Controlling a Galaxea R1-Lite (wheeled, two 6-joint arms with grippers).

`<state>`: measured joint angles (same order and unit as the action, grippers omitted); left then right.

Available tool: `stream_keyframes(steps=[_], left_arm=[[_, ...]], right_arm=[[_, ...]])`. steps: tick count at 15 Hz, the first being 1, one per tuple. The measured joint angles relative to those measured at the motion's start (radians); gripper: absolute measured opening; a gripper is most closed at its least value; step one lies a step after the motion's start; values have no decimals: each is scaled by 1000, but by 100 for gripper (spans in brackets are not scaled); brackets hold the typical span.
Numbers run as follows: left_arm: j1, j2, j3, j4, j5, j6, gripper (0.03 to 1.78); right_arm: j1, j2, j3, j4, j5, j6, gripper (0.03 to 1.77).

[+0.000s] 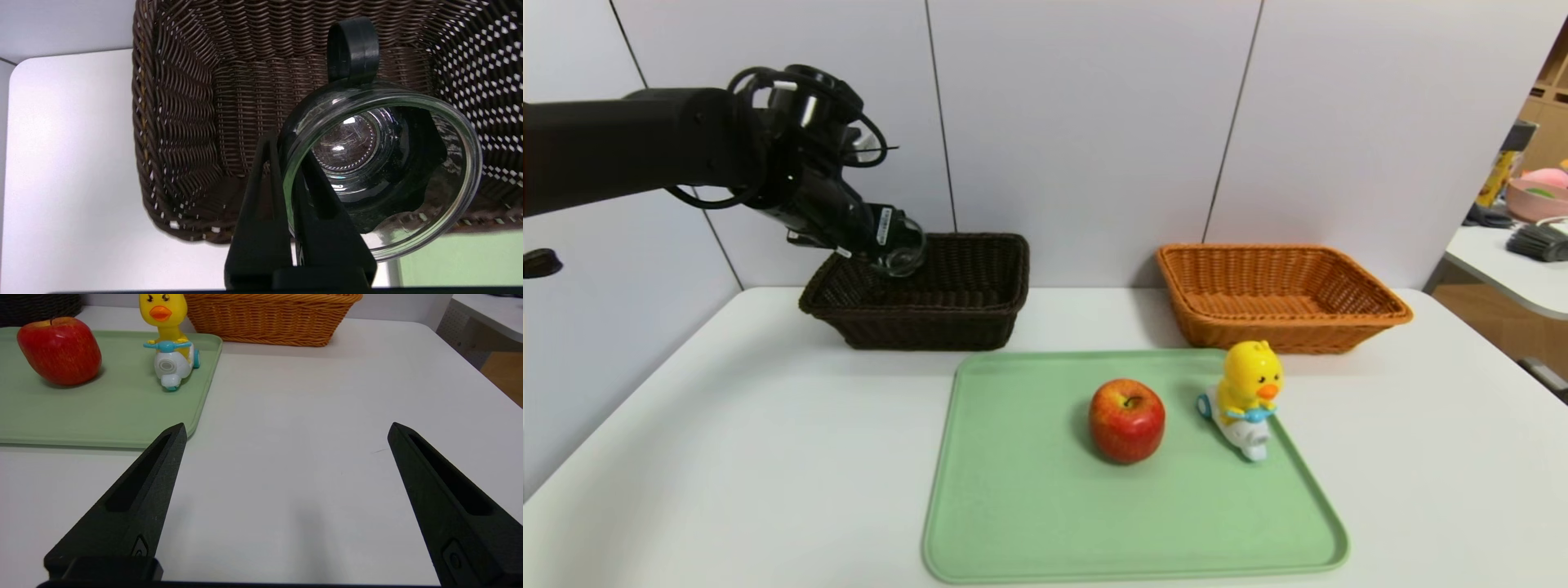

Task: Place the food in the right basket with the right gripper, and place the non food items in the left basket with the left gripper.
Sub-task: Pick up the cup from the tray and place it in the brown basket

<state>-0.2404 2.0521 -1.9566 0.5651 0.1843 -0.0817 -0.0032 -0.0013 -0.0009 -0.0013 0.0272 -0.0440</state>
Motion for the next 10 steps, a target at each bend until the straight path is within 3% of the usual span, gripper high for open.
stream_keyframes(steps=[5,10], left_arm=[[36,120,-15,-102,0,0,11],[66,196,-19,-131,0,-3,11]], right_arm=[[0,0,0,0,0,0,170],[0,0,0,0,0,0,170]])
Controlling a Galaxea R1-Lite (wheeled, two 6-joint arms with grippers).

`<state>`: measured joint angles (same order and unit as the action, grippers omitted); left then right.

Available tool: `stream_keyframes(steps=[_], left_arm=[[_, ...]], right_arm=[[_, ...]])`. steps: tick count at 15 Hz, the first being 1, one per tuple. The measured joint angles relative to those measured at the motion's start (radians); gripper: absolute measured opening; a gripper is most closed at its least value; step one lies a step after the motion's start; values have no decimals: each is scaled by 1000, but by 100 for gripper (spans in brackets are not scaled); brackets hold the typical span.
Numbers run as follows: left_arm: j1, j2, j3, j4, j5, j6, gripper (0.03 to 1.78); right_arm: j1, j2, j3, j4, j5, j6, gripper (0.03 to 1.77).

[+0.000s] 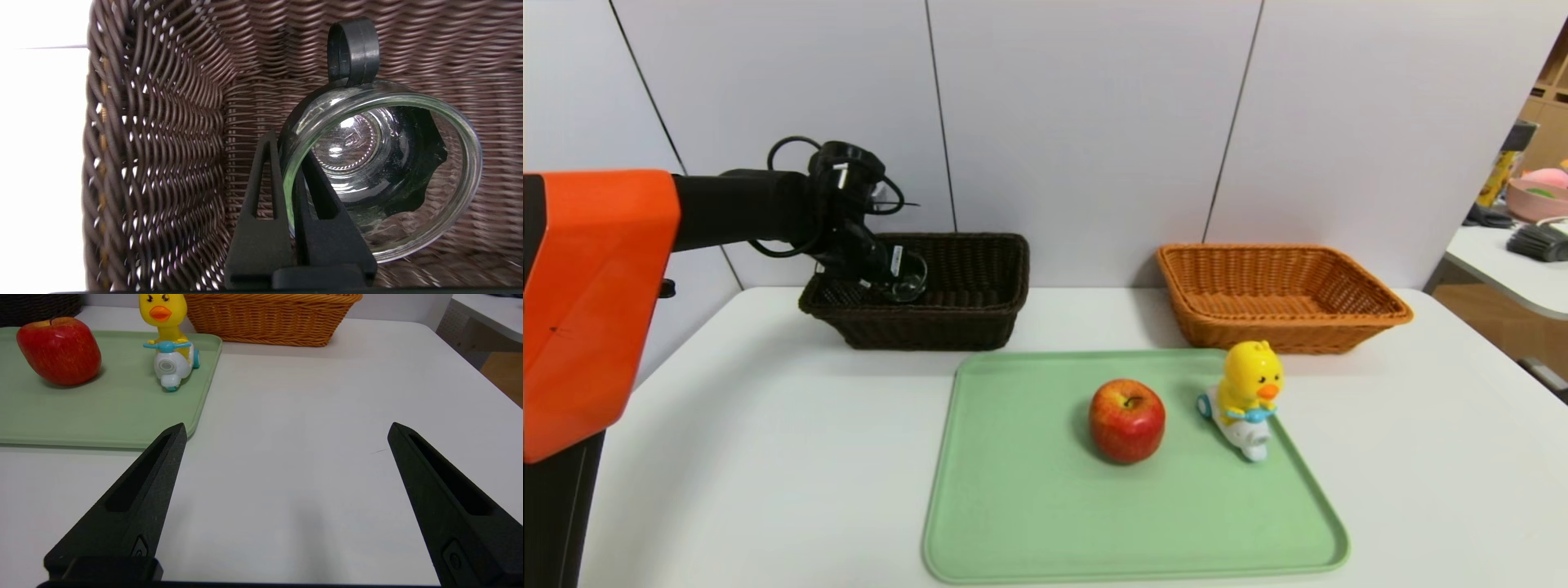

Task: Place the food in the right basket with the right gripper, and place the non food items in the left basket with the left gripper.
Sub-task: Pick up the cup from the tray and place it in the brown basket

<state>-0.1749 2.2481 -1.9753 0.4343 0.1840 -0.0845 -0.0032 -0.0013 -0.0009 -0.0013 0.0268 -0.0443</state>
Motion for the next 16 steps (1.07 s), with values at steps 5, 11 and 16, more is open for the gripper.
stream_keyframes(steps=[5,11,16], left_arm=[[16,39,0,1,0,-1,11],[20,46,-1,0,-23,-6,11],[20,45,0,-2,-29,-10,38]], right_arm=[[0,0,0,0,0,0,170],[0,0,0,0,0,0,170],[0,0,0,0,0,0,170]])
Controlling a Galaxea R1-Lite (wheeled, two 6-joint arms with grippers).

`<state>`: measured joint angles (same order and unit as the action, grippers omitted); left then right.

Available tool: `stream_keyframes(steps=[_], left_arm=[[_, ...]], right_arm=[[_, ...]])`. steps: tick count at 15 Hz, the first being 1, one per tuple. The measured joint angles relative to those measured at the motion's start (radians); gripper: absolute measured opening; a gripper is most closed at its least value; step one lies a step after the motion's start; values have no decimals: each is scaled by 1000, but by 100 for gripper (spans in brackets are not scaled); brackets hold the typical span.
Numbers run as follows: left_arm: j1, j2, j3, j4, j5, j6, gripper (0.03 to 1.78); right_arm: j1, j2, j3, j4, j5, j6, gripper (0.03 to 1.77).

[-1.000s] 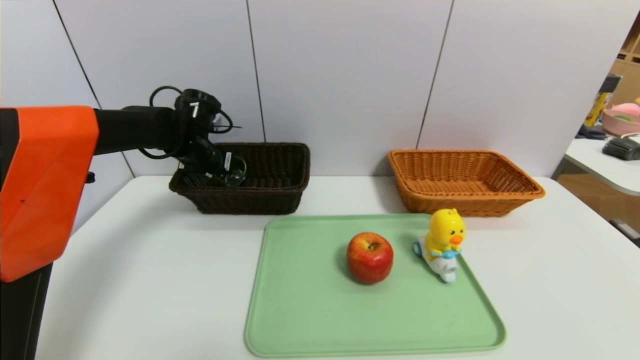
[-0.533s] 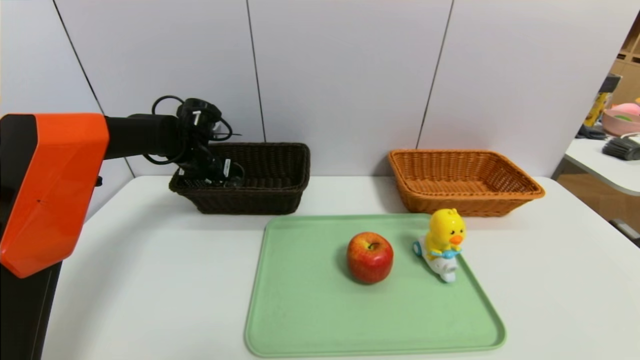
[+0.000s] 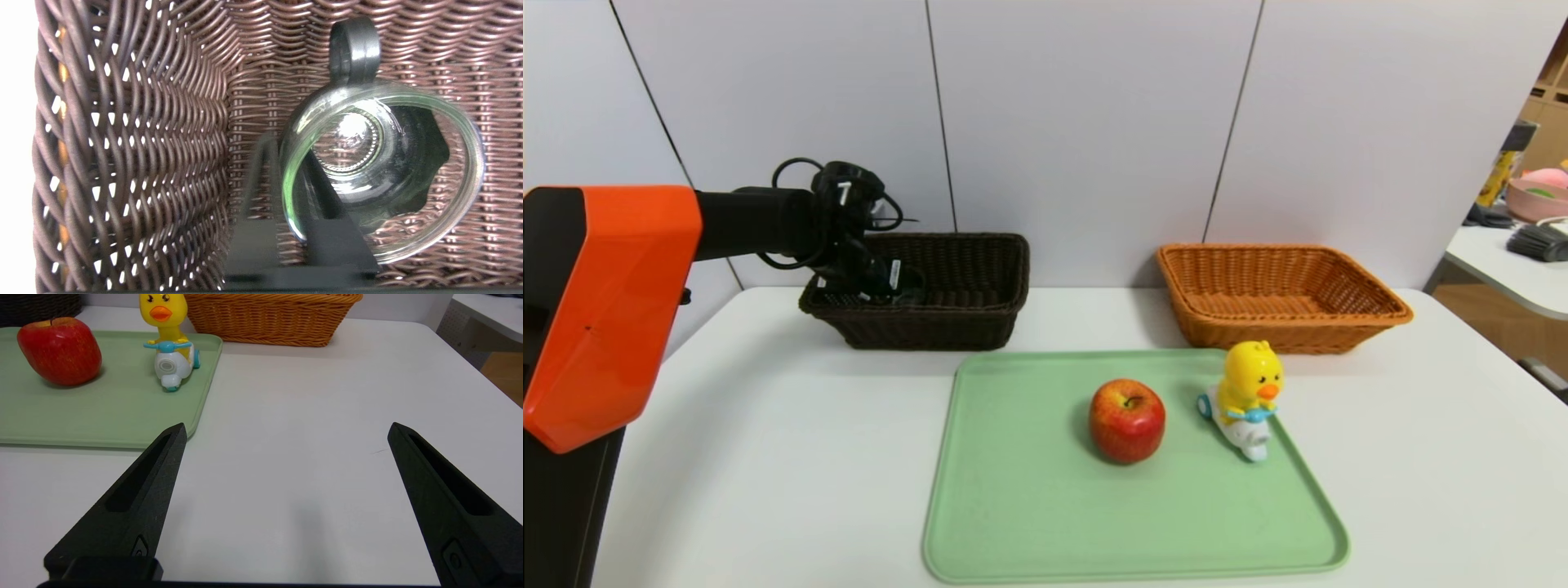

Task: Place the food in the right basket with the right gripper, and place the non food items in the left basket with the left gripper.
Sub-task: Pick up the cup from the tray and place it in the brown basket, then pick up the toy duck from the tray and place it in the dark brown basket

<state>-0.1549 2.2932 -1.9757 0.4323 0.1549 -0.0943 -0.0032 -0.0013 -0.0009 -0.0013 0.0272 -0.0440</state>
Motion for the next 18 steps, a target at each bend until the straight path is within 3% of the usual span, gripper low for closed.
stream_keyframes(steps=[3,7,11,18], left_arm=[[0,-3,0,-7,0,1,81],[0,-31,0,-7,0,6,118],[-4,-108,6,2,-5,13,139],[-82,-247,52,56,-7,17,157]], right_arm=[[0,0,0,0,0,0,170],[0,0,0,0,0,0,170],[0,0,0,0,0,0,170],[0,0,0,0,0,0,170]])
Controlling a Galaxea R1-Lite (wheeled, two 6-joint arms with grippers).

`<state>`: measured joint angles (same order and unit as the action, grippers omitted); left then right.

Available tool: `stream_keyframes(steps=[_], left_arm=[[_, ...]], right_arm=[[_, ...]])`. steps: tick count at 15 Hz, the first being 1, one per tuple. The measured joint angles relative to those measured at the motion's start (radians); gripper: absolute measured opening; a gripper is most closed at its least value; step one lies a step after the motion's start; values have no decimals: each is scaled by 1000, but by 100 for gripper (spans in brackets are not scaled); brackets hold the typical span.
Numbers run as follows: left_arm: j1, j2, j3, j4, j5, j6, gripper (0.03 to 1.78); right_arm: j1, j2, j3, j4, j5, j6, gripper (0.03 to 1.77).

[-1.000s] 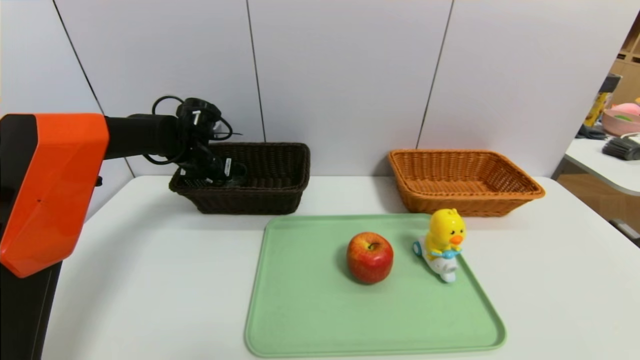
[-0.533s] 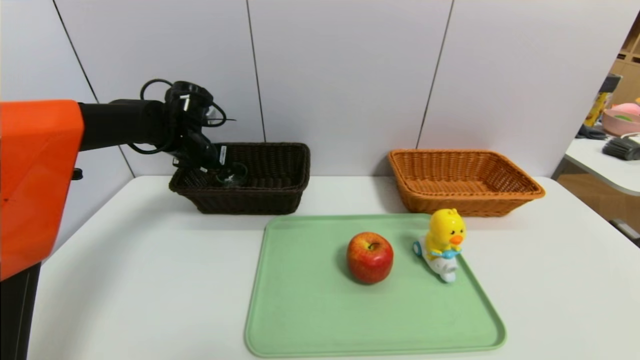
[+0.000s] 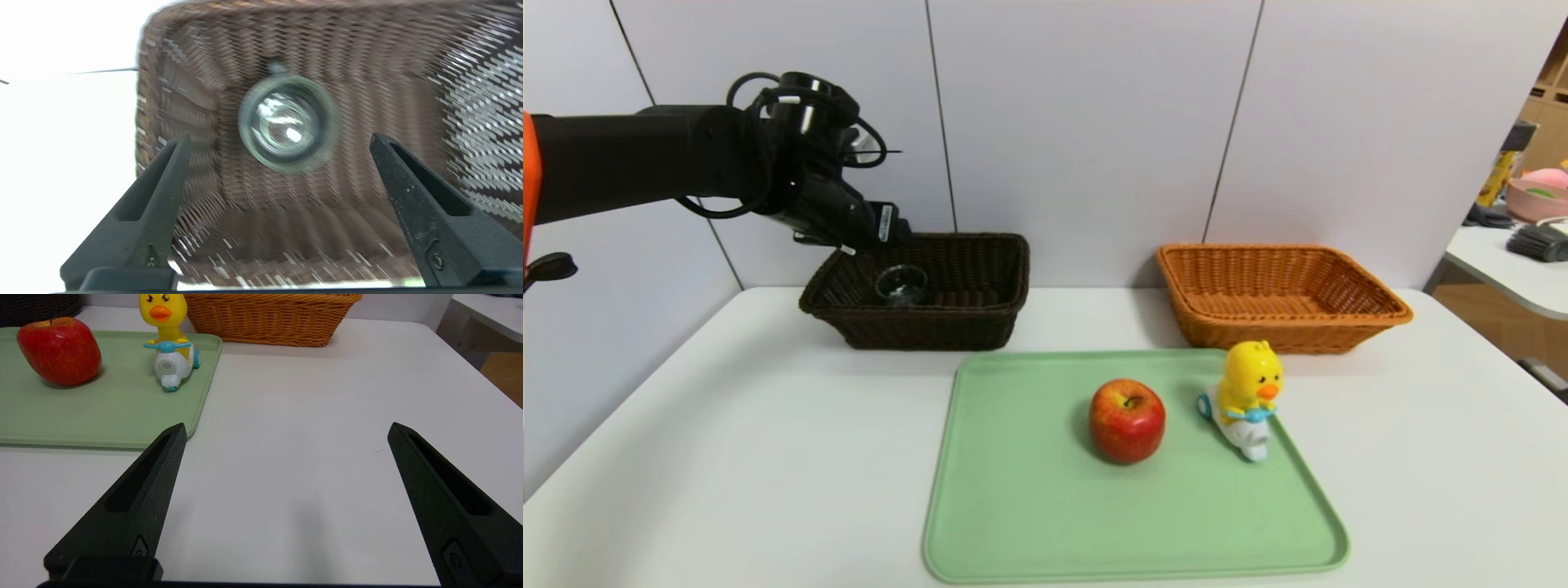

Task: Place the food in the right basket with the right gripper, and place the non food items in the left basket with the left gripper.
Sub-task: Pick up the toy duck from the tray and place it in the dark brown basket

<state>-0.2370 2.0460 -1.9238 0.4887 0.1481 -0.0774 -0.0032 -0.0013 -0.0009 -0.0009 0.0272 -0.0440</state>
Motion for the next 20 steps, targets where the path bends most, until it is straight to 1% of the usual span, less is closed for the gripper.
stream_keyframes(steps=[3,6,8,12,14,16,20], left_arm=[[-81,-54,43,26,0,1,162],[-194,-127,131,33,-14,1,164],[-281,-180,200,30,-58,1,166],[-415,-273,320,3,-128,-4,167],[-475,-304,382,-73,-143,-9,167],[-538,-314,443,-196,-159,-21,168],[-653,-280,540,-467,-209,-101,169]], right_arm=[[0,0,0,0,-1,0,170],[0,0,0,0,0,0,170],[0,0,0,0,0,0,170],[0,0,0,0,0,0,170],[0,0,0,-1,0,0,170],[0,0,0,0,0,0,170],[0,0,0,0,0,0,170]])
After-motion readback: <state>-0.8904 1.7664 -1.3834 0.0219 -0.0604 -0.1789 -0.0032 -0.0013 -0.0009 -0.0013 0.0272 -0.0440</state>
